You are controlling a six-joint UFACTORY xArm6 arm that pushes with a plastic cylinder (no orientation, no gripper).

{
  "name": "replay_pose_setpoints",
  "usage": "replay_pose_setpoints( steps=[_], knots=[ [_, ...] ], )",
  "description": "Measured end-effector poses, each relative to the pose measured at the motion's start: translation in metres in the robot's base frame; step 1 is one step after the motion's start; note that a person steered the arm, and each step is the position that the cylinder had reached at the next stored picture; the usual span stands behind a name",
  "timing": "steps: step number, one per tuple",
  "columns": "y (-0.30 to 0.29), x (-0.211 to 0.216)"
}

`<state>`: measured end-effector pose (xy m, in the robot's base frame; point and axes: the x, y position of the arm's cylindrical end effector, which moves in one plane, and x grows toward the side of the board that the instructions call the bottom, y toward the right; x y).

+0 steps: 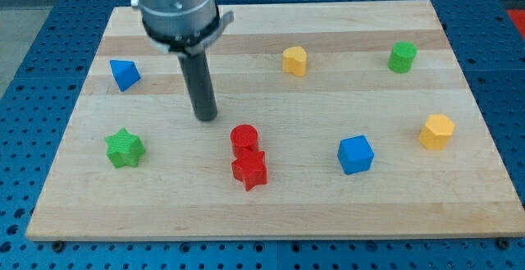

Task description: Place the yellow heart diagonally to the bottom left of the green circle

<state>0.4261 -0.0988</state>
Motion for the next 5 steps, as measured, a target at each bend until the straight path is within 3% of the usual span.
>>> replay_pose_setpoints(
  steps=[1,2,3,5],
  knots=[
    [0.030,-0.085],
    [0.052,-0.133],
    [0.054,-0.146],
    [0.105,-0.092]
  ],
)
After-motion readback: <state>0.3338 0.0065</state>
